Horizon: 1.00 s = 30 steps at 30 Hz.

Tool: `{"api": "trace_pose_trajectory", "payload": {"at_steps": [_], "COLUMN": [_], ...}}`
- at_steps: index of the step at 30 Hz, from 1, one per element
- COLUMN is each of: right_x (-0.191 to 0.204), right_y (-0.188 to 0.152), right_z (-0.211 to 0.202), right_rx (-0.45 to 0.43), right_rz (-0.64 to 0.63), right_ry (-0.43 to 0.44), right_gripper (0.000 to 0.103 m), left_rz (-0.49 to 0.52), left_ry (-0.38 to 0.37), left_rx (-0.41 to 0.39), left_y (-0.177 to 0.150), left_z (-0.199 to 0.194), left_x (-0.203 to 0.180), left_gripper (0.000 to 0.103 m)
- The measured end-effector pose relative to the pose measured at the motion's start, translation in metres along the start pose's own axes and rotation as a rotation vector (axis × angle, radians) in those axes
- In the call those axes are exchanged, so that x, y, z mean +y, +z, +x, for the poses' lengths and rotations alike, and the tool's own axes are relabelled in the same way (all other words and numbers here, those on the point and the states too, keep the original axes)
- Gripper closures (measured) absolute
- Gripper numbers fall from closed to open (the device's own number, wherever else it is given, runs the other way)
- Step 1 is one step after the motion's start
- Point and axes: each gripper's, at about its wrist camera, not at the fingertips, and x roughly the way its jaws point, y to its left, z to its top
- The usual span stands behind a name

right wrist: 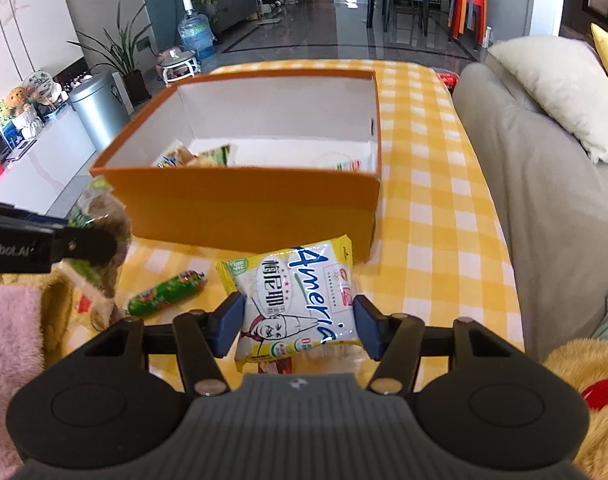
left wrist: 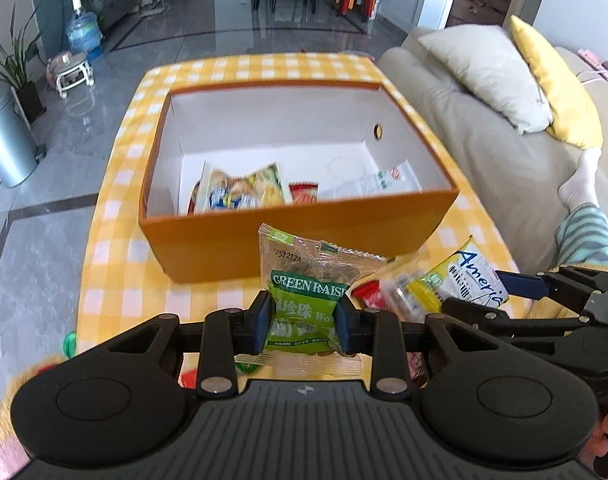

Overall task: Organize snacks
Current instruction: 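Carry both packets over the orange box and open both grippers inside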

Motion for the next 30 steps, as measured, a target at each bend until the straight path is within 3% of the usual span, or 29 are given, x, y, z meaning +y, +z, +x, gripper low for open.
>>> {"api": "trace_pose_trajectory", "payload": {"at_steps": [17,30], "right_x": [0.019,0.01], "right_y": [0.081,0.144], "right_z": [-0.011,0.042], "right_rx": [-0.044,0.074], "right_rz": [-0.204,-0.273], "right_ry": [-0.001,0.01], "right_gripper": [0.046,0.046], "left_rz": [0.067,0.074], "left_ry": [-0.039,-0.062], "left_rx": [-0.073,0.043], "left_y": [0.077,0.125], "left_z": [-0.006,0.045], "left_x": [0.0,0.006], "left_gripper": [0.067,0.067]}}
